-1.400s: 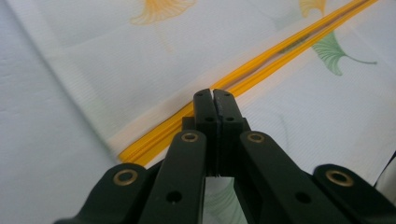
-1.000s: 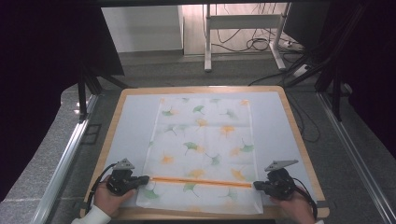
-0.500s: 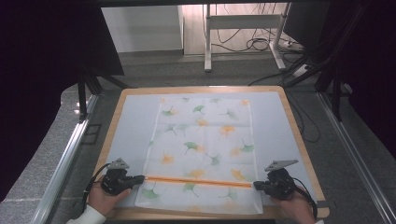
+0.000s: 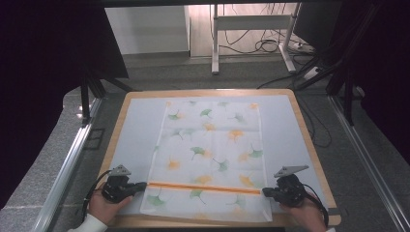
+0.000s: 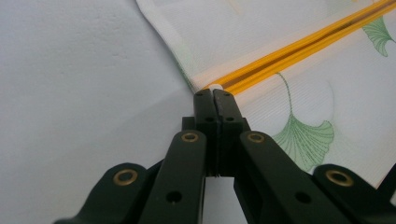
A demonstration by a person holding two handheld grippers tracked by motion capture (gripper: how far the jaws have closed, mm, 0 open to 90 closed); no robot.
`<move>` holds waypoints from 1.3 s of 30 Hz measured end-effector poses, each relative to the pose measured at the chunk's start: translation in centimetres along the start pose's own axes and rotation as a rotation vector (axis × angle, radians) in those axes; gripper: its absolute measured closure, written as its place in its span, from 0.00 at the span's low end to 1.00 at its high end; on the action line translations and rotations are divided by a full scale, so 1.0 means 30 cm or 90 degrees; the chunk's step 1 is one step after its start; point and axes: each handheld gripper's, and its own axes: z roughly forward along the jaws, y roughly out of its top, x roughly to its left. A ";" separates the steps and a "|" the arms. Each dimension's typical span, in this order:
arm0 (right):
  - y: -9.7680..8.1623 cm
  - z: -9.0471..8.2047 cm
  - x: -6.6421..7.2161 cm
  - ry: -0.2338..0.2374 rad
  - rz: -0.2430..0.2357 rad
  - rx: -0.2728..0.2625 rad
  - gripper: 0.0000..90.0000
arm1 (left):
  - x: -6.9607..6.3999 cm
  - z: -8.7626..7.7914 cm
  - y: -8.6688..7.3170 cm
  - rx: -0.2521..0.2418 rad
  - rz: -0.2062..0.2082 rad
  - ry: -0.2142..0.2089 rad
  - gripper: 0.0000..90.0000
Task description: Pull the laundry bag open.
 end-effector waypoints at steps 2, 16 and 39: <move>-0.001 -0.001 -0.002 0.003 0.003 -0.001 1.00 | -0.002 -0.005 0.004 -0.012 -0.003 -0.011 1.00; -0.009 -0.045 -0.004 0.009 -0.005 -0.040 0.87 | -0.052 -0.056 0.027 -0.097 0.004 -0.008 0.79; 0.183 -0.010 -0.071 0.003 0.012 -0.134 0.40 | -0.115 0.052 0.269 -0.146 0.098 0.032 0.41</move>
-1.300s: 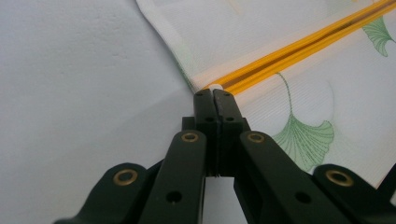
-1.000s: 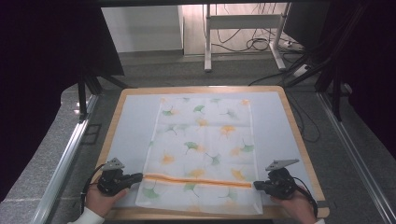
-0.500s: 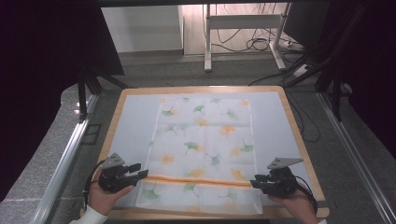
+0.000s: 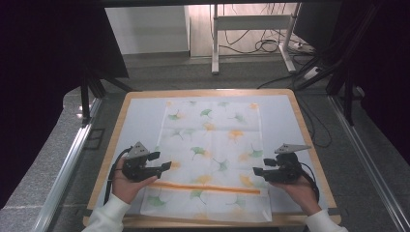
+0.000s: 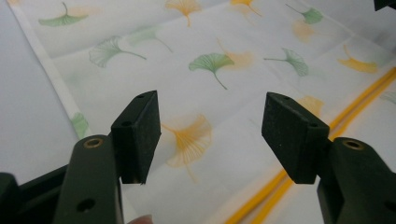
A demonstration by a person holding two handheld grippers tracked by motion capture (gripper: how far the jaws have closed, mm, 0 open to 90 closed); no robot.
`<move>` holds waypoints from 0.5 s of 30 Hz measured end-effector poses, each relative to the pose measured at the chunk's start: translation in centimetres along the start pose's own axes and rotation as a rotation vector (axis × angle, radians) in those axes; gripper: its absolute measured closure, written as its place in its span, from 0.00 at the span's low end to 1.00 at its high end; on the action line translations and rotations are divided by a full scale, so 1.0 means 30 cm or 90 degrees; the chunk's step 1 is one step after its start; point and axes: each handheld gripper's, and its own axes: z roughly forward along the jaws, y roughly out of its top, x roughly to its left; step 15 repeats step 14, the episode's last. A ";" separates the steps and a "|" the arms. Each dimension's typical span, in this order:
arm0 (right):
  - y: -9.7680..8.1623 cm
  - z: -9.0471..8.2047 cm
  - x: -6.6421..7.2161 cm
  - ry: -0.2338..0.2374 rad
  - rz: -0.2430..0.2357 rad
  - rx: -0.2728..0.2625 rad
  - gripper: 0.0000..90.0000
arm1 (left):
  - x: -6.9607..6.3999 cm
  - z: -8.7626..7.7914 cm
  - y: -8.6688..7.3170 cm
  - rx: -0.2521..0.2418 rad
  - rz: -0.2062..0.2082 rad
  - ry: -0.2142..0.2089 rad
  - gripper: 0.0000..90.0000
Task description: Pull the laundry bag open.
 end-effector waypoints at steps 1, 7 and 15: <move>0.002 0.007 -0.003 -0.006 -0.004 -0.003 0.39 | 0.003 0.006 -0.003 -0.001 0.001 0.001 0.40; -0.017 0.015 -0.001 -0.025 -0.035 -0.009 0.36 | 0.015 0.009 -0.034 0.004 0.016 0.022 0.36; -0.020 0.003 -0.004 -0.027 -0.038 -0.023 0.35 | 0.007 0.007 -0.036 -0.003 0.014 0.014 0.35</move>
